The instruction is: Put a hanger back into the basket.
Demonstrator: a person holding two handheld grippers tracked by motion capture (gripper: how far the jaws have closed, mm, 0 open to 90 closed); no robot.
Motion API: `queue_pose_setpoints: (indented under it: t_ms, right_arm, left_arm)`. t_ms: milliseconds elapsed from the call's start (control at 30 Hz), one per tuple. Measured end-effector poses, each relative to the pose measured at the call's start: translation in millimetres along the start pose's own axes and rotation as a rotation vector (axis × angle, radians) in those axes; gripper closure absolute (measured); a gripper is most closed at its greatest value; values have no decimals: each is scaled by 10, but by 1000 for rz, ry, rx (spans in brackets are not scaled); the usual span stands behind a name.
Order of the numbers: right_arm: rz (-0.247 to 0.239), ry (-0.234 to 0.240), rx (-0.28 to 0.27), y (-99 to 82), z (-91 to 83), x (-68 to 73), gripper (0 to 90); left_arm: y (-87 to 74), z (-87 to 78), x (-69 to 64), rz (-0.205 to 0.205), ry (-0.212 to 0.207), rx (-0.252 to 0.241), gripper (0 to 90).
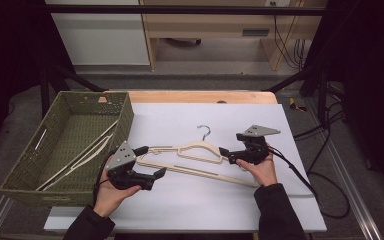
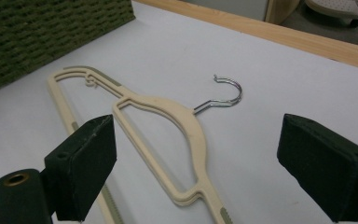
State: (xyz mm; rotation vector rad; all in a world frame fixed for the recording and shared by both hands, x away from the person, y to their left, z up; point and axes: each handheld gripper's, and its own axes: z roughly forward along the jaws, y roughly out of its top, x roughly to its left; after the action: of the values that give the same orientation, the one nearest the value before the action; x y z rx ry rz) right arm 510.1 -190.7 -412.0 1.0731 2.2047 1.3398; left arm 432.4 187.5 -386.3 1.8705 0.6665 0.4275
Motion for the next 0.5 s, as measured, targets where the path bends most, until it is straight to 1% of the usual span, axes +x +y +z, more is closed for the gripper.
queue_pose_setpoints:
  t_ms: [33, 67, 100, 133, 167, 200, 233, 267, 300, 333, 367, 400, 433, 467, 500]
  right_arm:
    - [4, -1, 11, 0, 46, -7, 126]
    - [-4, -6, 42, 0, 142, -23, 130]
    - [-4, -6, 42, 0, 142, -23, 130]
    - [-5, -13, 53, 1, 197, -23, 130]
    - [-16, -15, 69, -3, 244, -30, 137]
    - [-18, -5, 96, -14, 344, -28, 178]
    - [-18, -5, 96, -14, 344, -28, 178]
    - [-27, -6, 109, -22, 399, -29, 187]
    - [-47, -12, 138, -34, 478, -33, 215]
    - [-57, -13, 154, -41, 516, -37, 227]
    - [-52, -16, 173, -50, 575, -38, 250]
    - [-63, -12, 180, -57, 610, -51, 271]
    - [-51, -9, 202, -64, 673, -55, 293]
    - [-63, -7, 208, -70, 702, -64, 310]
    - [-54, -11, 220, -73, 743, -54, 342]
  left_arm:
    - [-20, 11, 3, -7, -3, -5, 88]
    - [-37, 24, 7, -7, -2, 1, 88]
    - [-53, 37, 9, -6, 1, 14, 88]
    - [-72, 50, 11, -4, 8, 20, 88]
    - [-89, 64, 15, -2, 10, 27, 88]
    - [-102, 77, 16, -2, 9, 37, 87]
    - [-114, 87, 16, 1, 13, 41, 87]
    - [-126, 103, 17, 7, 17, 48, 87]
    - [-129, 110, 20, 8, 15, 54, 87]
    - [-135, 118, 26, 5, 12, 59, 87]
    - [-137, 121, 29, 3, 10, 63, 87]
    - [-141, 127, 32, -1, 5, 69, 86]
    - [-143, 129, 32, 1, 6, 70, 85]
    - [-145, 132, 30, 2, 8, 71, 85]
    - [-146, 135, 30, 2, 7, 72, 85]
